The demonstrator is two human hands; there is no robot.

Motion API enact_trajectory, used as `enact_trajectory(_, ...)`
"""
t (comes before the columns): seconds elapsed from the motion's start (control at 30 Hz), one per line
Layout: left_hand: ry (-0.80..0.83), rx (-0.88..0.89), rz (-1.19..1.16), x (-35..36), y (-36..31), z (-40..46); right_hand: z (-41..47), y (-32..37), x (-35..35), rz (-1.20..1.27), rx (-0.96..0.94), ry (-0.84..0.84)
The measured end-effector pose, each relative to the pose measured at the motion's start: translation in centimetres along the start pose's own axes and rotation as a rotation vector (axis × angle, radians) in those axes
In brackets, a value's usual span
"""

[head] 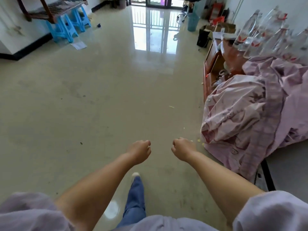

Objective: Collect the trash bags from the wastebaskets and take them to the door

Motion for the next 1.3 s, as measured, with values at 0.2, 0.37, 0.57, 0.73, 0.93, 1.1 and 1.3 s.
enact_trajectory(0.2,0.016,0.061,0.037,-11.6,2.6,13.6,12.6,0.5,-8.5,0.133,0.103,-0.024)
enact_trajectory(0.37,0.054,0.094,0.070,-18.3,3.1,23.8,21.3,-0.9,-14.9,0.188,0.170,-0.056)
enact_trajectory(0.57,0.043,0.123,0.129,-24.9,0.7,36.9,33.3,-5.1,-21.8,0.207,0.179,-0.042)
enact_trajectory(0.73,0.015,0.071,0.107,-31.9,-1.2,48.5,44.9,-8.4,-29.7,0.141,0.119,-0.003)
enact_trajectory(0.93,0.002,0.015,0.004,-39.9,-2.3,60.3,57.9,-11.8,-39.4,0.047,0.082,0.032)
enact_trajectory(1.1,-0.003,-0.052,-0.058,-46.0,0.8,70.9,69.4,-11.5,-45.4,-0.003,0.030,0.071)
enact_trajectory(1.3,0.008,-0.051,-0.031,-55.6,3.7,85.7,84.8,-11.1,-54.8,0.010,0.032,0.036)
Point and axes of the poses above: each hand's wrist, its own z-axis towards the middle knuckle, its own x-axis out of the palm, y = z × x, the point moved 9 cm from there along z, towards the middle knuckle, and after that the axes turned 8 degrees about y, right-handed, at the moved point
